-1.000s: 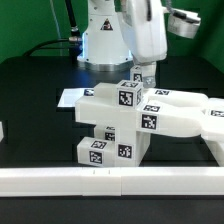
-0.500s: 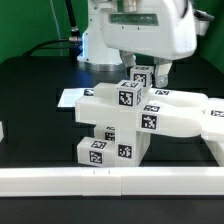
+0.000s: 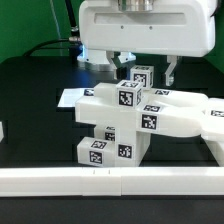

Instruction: Assemble chair

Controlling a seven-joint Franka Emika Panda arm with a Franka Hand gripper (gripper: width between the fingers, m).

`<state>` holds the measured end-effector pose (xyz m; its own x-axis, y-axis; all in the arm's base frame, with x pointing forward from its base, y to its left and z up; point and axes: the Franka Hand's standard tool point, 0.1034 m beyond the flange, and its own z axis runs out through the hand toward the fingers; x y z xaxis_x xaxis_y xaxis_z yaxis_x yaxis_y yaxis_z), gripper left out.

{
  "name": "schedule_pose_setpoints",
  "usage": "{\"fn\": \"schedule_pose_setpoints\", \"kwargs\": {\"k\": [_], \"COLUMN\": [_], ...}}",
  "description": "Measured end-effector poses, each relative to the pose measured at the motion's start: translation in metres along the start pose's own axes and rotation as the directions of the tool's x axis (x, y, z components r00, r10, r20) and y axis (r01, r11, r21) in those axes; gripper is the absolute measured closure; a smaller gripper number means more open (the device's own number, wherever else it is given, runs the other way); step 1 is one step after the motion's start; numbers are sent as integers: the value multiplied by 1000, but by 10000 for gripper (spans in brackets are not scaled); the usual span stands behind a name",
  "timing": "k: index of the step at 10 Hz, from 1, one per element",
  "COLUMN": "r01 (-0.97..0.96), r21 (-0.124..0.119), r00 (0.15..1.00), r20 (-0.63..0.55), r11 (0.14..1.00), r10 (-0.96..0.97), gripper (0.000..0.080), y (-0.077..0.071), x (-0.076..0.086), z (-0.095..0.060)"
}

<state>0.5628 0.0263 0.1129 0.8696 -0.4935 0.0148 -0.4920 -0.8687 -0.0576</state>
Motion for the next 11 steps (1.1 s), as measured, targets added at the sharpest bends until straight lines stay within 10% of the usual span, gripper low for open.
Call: {"fn": "schedule_pose_setpoints", "kwargs": {"k": [2, 6, 11], "r01": [129, 120, -29], "r21": [0, 1, 20], "r00": [992, 993, 1000], "r20": [0, 0, 2], "r11": [992, 993, 999], "r10": [-129, -120, 29], "gripper": [150, 531, 531], "y": [0, 0, 8], "x": [0, 0, 4], "z": [0, 0, 1]}}
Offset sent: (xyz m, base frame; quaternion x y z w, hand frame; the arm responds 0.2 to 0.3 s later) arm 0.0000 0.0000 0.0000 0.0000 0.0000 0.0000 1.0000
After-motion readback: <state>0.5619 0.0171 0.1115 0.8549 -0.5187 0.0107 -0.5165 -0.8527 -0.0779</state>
